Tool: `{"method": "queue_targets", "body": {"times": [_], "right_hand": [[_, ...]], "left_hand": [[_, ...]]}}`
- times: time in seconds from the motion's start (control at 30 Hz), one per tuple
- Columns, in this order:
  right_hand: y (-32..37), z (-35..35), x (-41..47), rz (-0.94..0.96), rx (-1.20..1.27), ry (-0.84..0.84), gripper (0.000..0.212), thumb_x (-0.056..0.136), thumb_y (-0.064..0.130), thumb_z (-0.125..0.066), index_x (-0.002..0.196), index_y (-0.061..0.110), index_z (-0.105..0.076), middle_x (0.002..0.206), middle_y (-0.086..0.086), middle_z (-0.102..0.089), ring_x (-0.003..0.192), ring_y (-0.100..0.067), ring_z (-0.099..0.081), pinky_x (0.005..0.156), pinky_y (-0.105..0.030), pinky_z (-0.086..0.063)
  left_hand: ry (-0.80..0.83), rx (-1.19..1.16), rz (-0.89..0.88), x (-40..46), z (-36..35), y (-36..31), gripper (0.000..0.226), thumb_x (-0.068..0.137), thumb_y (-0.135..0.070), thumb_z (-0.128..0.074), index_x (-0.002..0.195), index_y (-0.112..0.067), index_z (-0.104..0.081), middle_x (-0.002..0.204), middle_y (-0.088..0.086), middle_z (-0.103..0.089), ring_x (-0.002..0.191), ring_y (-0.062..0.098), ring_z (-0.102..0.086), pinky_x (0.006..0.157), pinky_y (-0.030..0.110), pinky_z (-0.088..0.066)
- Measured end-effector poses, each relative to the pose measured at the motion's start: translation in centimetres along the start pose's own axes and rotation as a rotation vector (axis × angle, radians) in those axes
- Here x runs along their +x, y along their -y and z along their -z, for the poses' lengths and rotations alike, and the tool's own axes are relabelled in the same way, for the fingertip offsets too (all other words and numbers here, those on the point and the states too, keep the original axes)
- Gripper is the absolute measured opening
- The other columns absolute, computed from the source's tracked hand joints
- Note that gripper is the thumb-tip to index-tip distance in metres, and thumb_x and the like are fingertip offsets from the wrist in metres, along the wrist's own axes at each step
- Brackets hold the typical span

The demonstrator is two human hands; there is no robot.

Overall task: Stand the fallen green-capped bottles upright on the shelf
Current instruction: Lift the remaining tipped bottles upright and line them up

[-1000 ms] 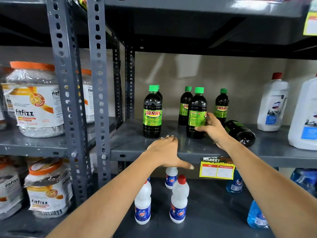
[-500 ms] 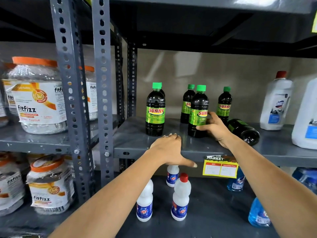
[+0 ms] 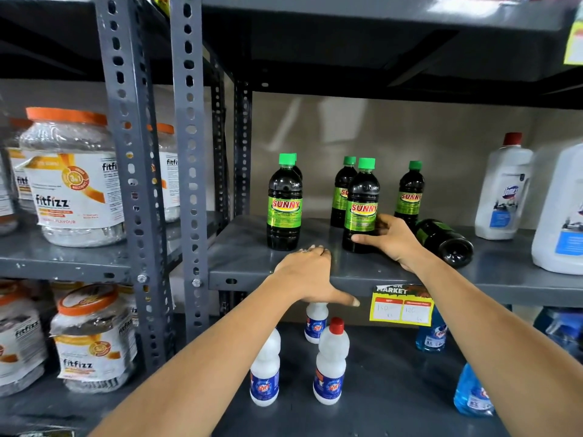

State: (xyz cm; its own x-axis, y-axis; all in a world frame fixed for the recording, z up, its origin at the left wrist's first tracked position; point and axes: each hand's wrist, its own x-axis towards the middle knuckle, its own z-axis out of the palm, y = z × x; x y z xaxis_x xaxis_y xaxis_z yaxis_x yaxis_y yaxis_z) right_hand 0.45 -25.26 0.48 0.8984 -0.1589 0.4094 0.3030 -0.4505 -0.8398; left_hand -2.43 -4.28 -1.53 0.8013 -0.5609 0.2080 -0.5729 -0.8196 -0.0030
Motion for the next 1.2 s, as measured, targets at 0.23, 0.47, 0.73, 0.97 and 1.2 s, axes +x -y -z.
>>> {"method": "queue_targets", "body": {"times": [0.23,0.47,0.73,0.97,1.2], "right_hand": [[-0.2,0.2,0.2,-0.03,-0.011,0.008,0.067,0.065,0.016,-0.087,0.126,0.009,-0.06,0.112,-0.002,-0.068,0.1,-0.012,-0.063,0.087,-0.023,-0.043],[0.5,0.4,-0.2,-0.087,0.006,-0.136,0.105,0.06,0.039,-0.089,0.145,0.006,-0.037,0.113,-0.002,-0.063,0.105,-0.018,-0.064,0.093,-0.03,-0.05],[2.0,7.6,-0.3,0.113,-0.391,-0.699,0.043,0.078,0.049,-0.066,0.099,0.012,-0.071,0.099,-0.01,-0.071,0.096,-0.029,-0.066,0.081,-0.036,-0.052],[1.5,13.1,-0.2,-0.59,-0.572,0.062,0.088,0.068,0.066,-0.071,0.131,0.009,-0.05,0.136,-0.016,-0.051,0.109,-0.035,-0.06,0.064,-0.038,-0.057],[-1.0,14.3,0.6,-0.479,-0.351,-0.088,0.061,0.072,0.048,-0.075,0.112,0.005,-0.059,0.096,-0.014,-0.065,0.083,-0.03,-0.065,0.065,-0.034,-0.056]], "left_hand": [[0.008,0.008,0.001,-0.2,0.2,-0.1,0.12,0.065,-0.089,-0.053,0.151,-0.008,-0.028,0.158,0.008,-0.03,0.144,0.026,-0.029,0.11,0.044,-0.033],[-0.05,-0.137,-0.032,-0.9,0.1,-0.1,0.118,0.06,-0.095,-0.044,0.15,-0.019,-0.037,0.157,-0.004,-0.035,0.14,0.018,-0.036,0.111,0.043,-0.035],[-0.079,-0.292,-0.154,-0.7,0.3,-2.7,0.102,0.067,-0.089,-0.048,0.142,-0.021,-0.051,0.148,-0.008,-0.048,0.135,0.01,-0.042,0.112,0.035,-0.034],[-0.002,-0.165,-0.171,3.0,0.2,-7.6,0.092,0.08,-0.072,-0.058,0.148,-0.013,-0.042,0.155,-0.002,-0.038,0.14,0.018,-0.037,0.112,0.035,-0.033],[0.051,-0.229,-0.104,5.0,1.1,-7.7,0.096,0.068,-0.065,-0.076,0.145,-0.016,-0.046,0.15,-0.002,-0.046,0.137,0.016,-0.041,0.11,0.036,-0.036]]}}
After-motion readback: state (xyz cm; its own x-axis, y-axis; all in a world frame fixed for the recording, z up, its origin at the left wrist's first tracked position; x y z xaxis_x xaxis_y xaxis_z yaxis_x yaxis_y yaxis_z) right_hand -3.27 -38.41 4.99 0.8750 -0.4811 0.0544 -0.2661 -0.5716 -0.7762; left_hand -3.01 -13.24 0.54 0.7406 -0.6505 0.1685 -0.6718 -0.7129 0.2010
